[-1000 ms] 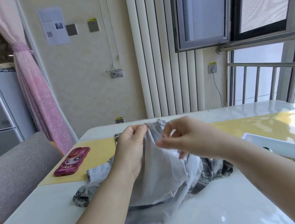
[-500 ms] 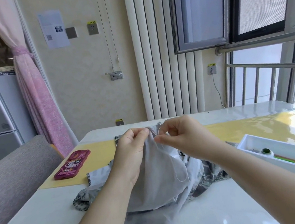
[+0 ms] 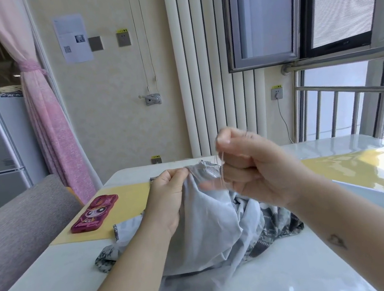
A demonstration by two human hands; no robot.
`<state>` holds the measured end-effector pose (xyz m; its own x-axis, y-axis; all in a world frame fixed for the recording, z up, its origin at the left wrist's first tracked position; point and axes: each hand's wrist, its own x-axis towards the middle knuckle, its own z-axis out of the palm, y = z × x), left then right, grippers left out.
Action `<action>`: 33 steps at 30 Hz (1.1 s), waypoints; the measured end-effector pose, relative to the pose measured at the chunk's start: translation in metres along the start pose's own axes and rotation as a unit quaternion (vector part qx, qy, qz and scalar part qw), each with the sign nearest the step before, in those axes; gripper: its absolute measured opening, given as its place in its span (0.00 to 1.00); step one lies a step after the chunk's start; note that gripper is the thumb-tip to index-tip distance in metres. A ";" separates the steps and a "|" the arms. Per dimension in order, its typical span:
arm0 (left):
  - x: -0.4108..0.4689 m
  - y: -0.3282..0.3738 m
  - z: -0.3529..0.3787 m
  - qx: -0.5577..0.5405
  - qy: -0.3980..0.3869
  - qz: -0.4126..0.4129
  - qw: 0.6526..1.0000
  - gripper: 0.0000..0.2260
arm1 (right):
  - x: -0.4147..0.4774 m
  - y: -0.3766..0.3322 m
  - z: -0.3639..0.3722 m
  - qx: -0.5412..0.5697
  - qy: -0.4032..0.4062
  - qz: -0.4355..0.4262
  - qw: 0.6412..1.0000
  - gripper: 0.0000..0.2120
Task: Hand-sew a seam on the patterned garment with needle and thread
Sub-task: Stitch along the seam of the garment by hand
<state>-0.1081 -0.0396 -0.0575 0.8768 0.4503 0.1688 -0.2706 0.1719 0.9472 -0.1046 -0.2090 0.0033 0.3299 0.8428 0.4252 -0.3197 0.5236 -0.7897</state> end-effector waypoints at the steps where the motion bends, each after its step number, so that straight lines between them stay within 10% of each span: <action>1: 0.000 0.000 0.000 -0.003 0.008 -0.002 1.000 0.06 | -0.003 0.001 -0.002 -0.009 -0.032 0.072 0.997 0.06; 7: -0.001 0.003 0.000 -0.005 0.018 0.010 1.000 0.08 | -0.015 0.008 -0.010 -0.265 -0.084 0.318 0.906 0.08; 11: -0.005 0.003 0.001 0.031 0.007 0.033 0.999 0.07 | -0.006 0.002 -0.009 -0.463 0.146 0.190 0.853 0.07; 16: -0.011 0.005 -0.001 0.063 -0.034 0.069 0.995 0.08 | 0.002 0.005 -0.022 -0.691 0.285 -0.028 0.664 0.10; 21: -0.018 0.010 -0.008 0.145 -0.080 0.112 0.980 0.05 | 0.004 0.004 -0.039 -0.701 0.250 -0.013 0.667 0.06; 27: -0.020 0.021 -0.021 0.262 -0.174 0.125 0.941 0.05 | 0.000 -0.019 -0.061 -0.578 0.163 0.036 0.799 0.16; 33: -0.013 0.021 -0.020 0.318 -0.168 0.125 0.925 0.04 | -0.003 -0.029 -0.070 -0.596 0.142 0.068 0.787 0.17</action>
<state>-0.1329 -0.0238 -0.0457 0.9211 0.0910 0.3785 -0.2868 -0.4989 0.8178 -0.0339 -0.2354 -0.0062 0.6047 0.7302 0.3181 0.6353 -0.2014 -0.7455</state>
